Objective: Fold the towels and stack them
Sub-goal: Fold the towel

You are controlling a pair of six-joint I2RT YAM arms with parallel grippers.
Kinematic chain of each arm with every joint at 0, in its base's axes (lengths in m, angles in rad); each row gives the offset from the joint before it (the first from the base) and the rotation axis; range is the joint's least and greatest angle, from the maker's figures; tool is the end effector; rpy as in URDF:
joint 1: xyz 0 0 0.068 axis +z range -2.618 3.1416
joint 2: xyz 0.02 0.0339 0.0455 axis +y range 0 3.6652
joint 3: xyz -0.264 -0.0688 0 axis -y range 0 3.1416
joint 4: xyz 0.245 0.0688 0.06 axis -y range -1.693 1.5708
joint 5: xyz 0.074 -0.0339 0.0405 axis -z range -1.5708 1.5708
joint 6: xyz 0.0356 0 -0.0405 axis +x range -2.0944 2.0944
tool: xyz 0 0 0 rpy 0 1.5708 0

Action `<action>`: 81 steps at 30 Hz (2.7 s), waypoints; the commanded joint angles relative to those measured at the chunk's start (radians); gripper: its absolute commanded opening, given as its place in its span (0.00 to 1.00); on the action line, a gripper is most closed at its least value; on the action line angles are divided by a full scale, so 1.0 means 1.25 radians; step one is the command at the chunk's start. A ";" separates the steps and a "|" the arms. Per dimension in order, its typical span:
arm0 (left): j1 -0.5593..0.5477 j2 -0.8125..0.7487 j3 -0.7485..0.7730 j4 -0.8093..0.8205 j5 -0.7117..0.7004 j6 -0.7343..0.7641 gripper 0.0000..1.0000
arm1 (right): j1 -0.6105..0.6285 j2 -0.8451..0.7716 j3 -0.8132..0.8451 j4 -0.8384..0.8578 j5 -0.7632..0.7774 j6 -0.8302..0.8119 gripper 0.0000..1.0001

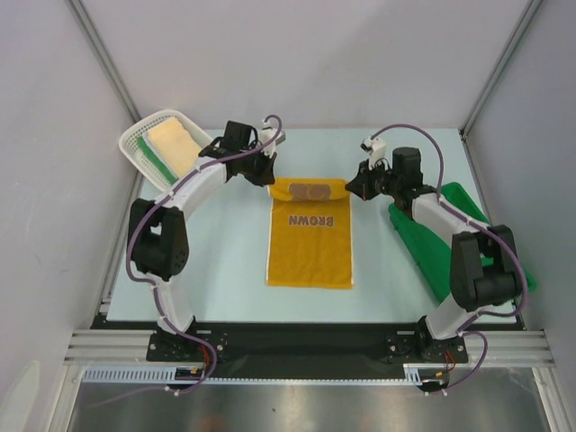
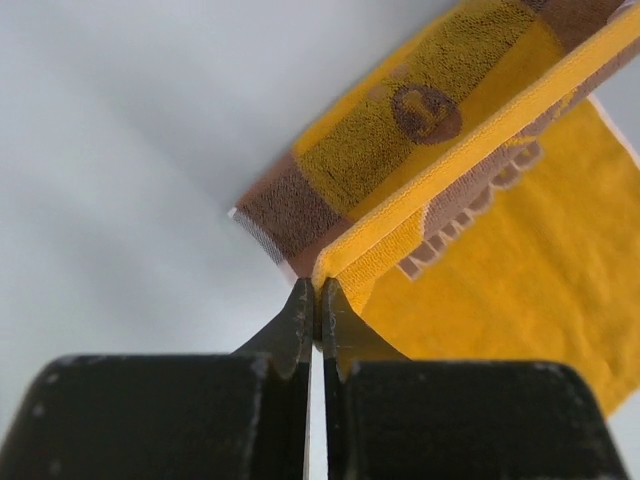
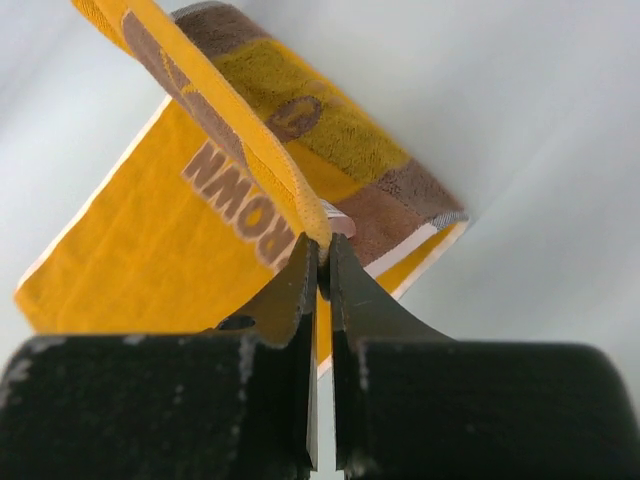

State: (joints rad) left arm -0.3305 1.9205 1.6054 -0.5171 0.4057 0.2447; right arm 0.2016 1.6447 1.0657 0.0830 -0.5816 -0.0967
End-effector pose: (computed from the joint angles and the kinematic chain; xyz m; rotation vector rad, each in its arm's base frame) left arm 0.4058 -0.1541 0.2637 0.8538 2.2207 -0.5267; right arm 0.3573 0.0930 0.2436 -0.6534 1.9350 0.6637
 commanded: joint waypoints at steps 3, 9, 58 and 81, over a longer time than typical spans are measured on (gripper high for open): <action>-0.045 -0.117 -0.093 -0.026 -0.010 0.010 0.00 | 0.012 -0.163 -0.112 -0.037 0.036 0.049 0.00; -0.078 -0.188 -0.212 -0.042 -0.047 -0.024 0.01 | 0.075 -0.244 -0.203 -0.064 0.108 0.104 0.00; -0.234 -0.441 -0.602 0.020 -0.161 -0.468 0.40 | 0.276 -0.443 -0.374 -0.378 0.442 0.658 0.43; -0.234 -0.373 -0.717 0.166 -0.159 -0.532 0.30 | 0.303 -0.410 -0.473 -0.289 0.419 0.620 0.37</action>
State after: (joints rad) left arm -0.6197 1.4406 0.7010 -0.3428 0.2142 -0.4030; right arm 0.5739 1.1275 0.4717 -0.3336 -0.0437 0.6952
